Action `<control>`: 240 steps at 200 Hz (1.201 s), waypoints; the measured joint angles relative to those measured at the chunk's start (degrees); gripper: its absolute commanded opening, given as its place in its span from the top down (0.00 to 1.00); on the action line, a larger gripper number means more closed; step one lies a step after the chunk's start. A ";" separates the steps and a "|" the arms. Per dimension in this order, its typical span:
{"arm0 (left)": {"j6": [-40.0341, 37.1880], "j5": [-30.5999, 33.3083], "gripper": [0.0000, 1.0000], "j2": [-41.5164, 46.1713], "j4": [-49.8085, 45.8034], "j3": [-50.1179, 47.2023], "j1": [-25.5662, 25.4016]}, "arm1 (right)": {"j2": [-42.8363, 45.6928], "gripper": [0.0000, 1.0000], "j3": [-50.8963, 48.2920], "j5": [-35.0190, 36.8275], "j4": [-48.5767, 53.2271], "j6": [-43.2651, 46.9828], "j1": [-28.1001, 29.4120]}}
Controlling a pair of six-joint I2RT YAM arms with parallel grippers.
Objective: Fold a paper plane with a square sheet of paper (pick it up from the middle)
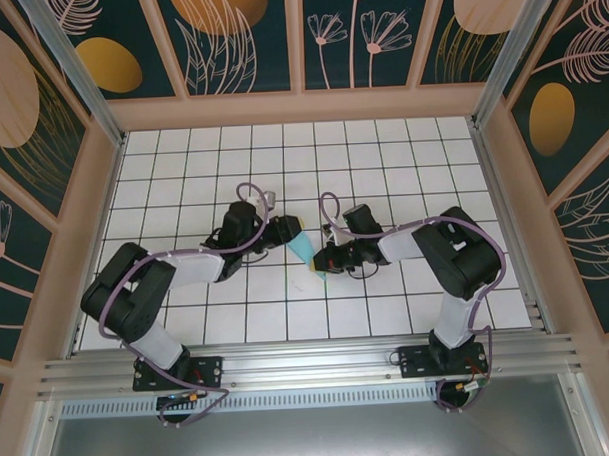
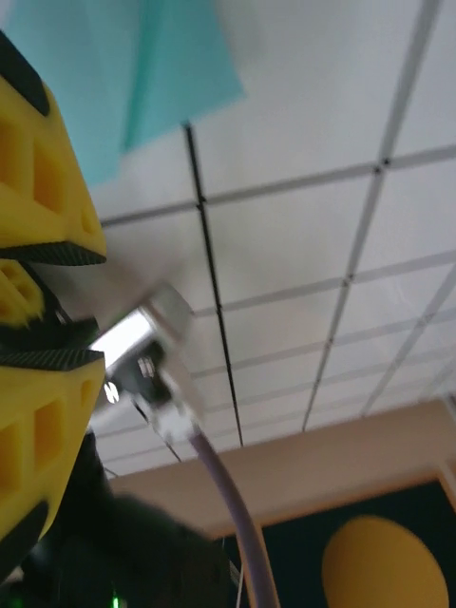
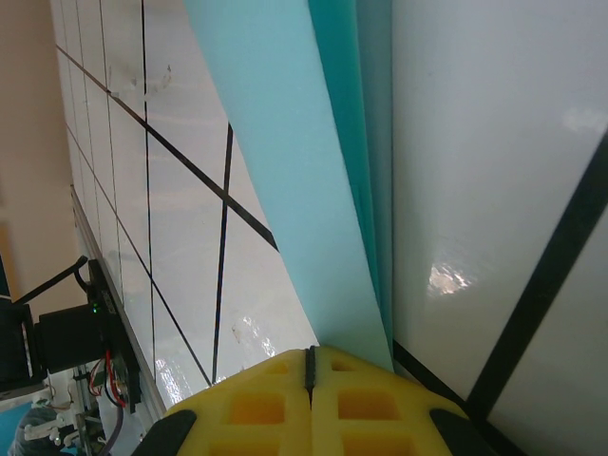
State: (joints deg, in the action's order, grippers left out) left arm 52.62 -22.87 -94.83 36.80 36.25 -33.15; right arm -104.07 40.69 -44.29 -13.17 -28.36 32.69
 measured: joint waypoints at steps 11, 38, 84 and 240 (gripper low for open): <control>0.79 1.05 0.76 -1.66 -0.11 -0.31 -0.31 | -0.02 1.00 -0.02 -0.07 0.00 0.00 -0.02; 2.21 1.99 0.79 -5.64 0.72 -0.04 -0.79 | -0.02 1.00 -0.02 -0.13 0.00 0.00 -0.02; 2.49 3.87 0.80 -9.22 0.33 0.26 -1.03 | -0.13 1.00 -0.37 -0.26 -0.59 -0.11 -0.09; -4.24 11.39 0.74 -9.14 -9.97 5.20 1.99 | -0.35 1.00 -0.72 -0.68 -1.42 -0.17 -0.26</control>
State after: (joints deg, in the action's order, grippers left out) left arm 48.38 -11.49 -103.96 26.83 41.45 -31.16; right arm -104.42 39.97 -44.97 -14.59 -28.53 32.42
